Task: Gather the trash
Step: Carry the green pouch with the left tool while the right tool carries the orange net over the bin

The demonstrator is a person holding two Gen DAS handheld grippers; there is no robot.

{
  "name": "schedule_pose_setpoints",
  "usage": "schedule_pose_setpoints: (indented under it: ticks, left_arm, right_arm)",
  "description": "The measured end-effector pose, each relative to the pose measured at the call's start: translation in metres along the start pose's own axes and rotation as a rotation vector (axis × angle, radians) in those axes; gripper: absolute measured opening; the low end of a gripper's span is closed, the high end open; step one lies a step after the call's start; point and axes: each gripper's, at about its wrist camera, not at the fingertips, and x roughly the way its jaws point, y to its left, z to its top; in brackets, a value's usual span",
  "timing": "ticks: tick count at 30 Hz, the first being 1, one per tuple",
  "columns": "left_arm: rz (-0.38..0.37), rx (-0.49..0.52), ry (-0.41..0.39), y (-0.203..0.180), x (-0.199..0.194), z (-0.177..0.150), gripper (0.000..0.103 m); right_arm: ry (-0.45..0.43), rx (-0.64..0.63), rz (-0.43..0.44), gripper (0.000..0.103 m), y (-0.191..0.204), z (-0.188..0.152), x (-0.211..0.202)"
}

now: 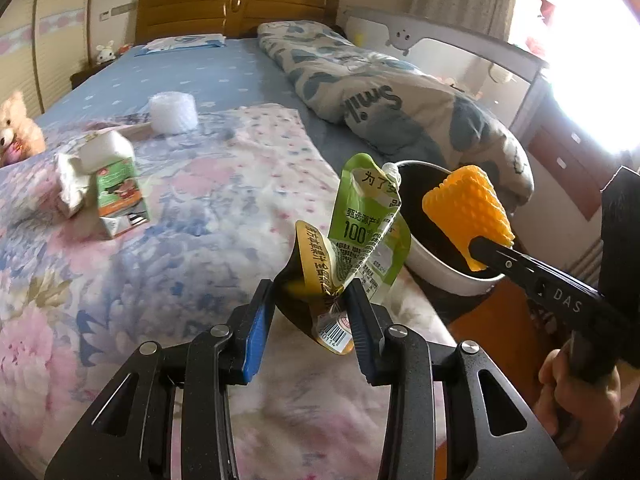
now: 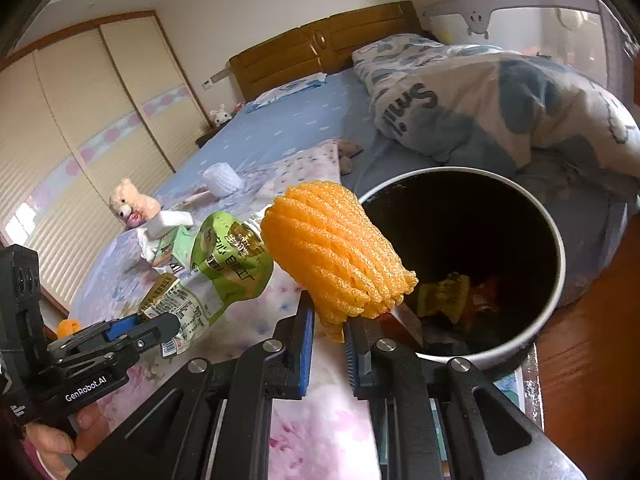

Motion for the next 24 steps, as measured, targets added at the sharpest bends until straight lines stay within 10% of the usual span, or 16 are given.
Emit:
schedule_pose_setpoints:
  ticks: [24]
  left_arm:
    - [-0.018,0.111,0.025,-0.065,0.030,0.019,0.035]
  right_arm:
    - [-0.016,0.086,-0.080,0.014,-0.058,-0.001,-0.022]
